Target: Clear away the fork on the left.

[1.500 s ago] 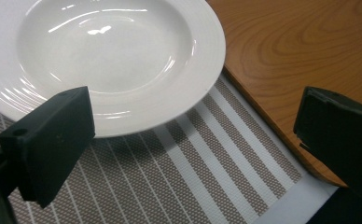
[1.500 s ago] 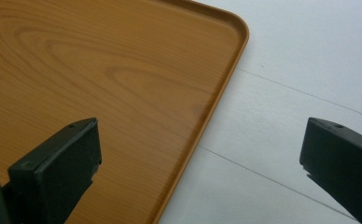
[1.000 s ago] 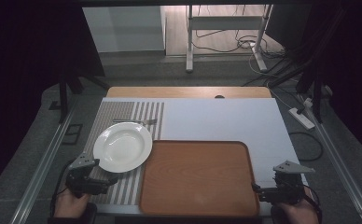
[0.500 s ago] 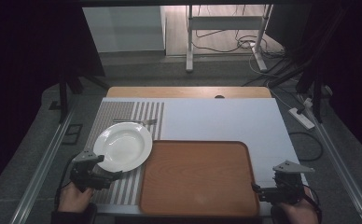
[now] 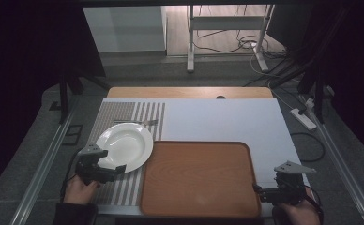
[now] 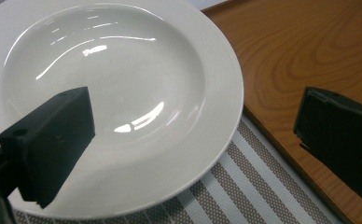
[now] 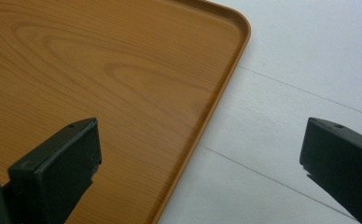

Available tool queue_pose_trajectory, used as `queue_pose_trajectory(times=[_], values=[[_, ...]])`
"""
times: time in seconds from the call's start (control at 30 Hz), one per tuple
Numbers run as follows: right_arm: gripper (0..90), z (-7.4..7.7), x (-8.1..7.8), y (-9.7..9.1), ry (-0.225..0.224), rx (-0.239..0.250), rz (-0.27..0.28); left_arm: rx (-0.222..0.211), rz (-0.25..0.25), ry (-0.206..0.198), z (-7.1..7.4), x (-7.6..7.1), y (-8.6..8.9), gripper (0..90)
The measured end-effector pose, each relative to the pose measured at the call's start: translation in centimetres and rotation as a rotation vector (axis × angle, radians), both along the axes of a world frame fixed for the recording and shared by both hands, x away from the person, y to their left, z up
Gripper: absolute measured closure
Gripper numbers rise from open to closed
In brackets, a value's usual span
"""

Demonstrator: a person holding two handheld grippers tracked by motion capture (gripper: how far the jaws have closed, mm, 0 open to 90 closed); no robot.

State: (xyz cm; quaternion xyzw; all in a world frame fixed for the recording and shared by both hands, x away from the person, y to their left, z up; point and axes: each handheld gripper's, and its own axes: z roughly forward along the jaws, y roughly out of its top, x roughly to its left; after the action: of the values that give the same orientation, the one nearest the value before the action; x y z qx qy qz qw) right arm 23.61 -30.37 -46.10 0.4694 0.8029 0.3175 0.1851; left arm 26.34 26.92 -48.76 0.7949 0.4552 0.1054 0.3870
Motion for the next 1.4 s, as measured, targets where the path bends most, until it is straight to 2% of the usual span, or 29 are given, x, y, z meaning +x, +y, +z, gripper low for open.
queue_pose_trajectory(times=[0.1, 0.17, 0.2, 0.37, 0.53, 0.73, 0.97, 1.2, 1.4], values=[[0.0, 0.0, 0.0, 0.0, 0.000, -0.004, 0.000, -0.011, 0.003, 0.003, -0.1, 0.3, -0.1, 0.0], [0.0, 0.0, 0.0, 0.0, -0.001, -0.005, -0.001, -0.020, 0.001, 0.023, -0.2, 0.7, -0.2, 0.0], [0.0, 0.0, 0.0, 0.1, -0.001, -0.006, 0.000, -0.013, 0.001, 0.037, -0.3, 1.1, -0.3, 0.0], [0.0, 0.0, 0.0, 0.1, -0.002, -0.006, 0.000, 0.007, 0.005, 0.047, -0.2, 1.9, -0.4, 0.0], [0.0, 0.0, 0.0, 0.1, -0.002, -0.006, 0.001, -0.001, 0.012, 0.044, -0.1, 3.0, -0.4, 0.0], [0.0, 0.0, 0.0, 0.1, -0.002, -0.008, 0.002, -0.001, 0.019, 0.068, -0.2, 4.2, -0.7, 0.0], [0.0, 0.0, 0.0, 0.1, -0.002, -0.008, 0.003, 0.014, 0.029, 0.071, -0.1, 5.3, -0.8, 0.0], [0.0, 0.0, 0.0, 0.1, -0.001, -0.009, 0.004, 0.046, 0.058, 0.078, 0.0, 7.1, -1.0, 0.2], [0.0, 0.0, 0.0, 0.2, -0.001, -0.010, 0.005, 0.063, 0.061, 0.084, 0.0, 8.4, -1.1, 0.3]])
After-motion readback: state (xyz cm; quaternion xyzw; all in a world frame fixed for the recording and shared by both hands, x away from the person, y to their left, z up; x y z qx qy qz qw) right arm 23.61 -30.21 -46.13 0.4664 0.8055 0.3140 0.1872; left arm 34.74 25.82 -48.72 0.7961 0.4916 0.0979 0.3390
